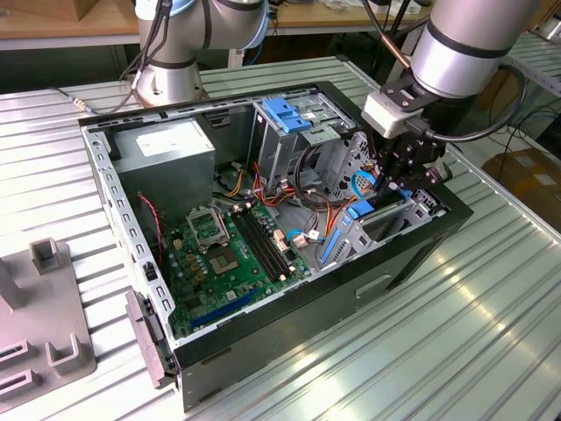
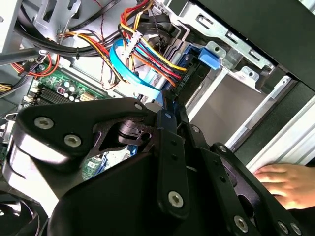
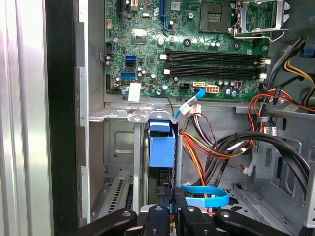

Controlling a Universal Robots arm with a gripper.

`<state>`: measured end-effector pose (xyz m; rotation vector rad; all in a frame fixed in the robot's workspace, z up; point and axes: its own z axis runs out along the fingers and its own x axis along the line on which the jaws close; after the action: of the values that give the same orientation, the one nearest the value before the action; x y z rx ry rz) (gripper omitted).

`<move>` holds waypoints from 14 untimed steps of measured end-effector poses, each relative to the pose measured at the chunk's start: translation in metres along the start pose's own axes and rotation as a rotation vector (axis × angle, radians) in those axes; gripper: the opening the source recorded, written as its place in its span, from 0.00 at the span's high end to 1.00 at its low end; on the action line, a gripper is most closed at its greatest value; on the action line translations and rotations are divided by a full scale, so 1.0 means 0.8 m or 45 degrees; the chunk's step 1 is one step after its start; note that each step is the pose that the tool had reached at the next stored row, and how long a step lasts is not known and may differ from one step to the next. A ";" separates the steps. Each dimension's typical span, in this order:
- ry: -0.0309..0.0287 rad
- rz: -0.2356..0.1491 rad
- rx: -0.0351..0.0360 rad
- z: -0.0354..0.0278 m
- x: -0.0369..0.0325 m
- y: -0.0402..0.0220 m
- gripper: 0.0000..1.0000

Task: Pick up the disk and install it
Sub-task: 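Insert the second disk wire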

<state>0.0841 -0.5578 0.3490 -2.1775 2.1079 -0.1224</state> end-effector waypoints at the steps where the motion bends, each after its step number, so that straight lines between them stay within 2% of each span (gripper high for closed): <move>1: -0.0016 0.000 0.0001 0.0001 0.0007 0.0001 0.84; 7: -0.0138 0.002 0.0004 0.0009 0.0077 0.0004 0.84; 10: -0.0337 0.005 0.0012 0.0011 0.0107 0.0005 0.84; 13: -0.0478 0.008 0.0017 0.0013 0.0123 0.0006 0.84; 14: -0.0504 0.009 0.0018 0.0015 0.0124 0.0006 0.84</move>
<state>0.0841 -0.5678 0.3476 -2.1534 2.0934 -0.0794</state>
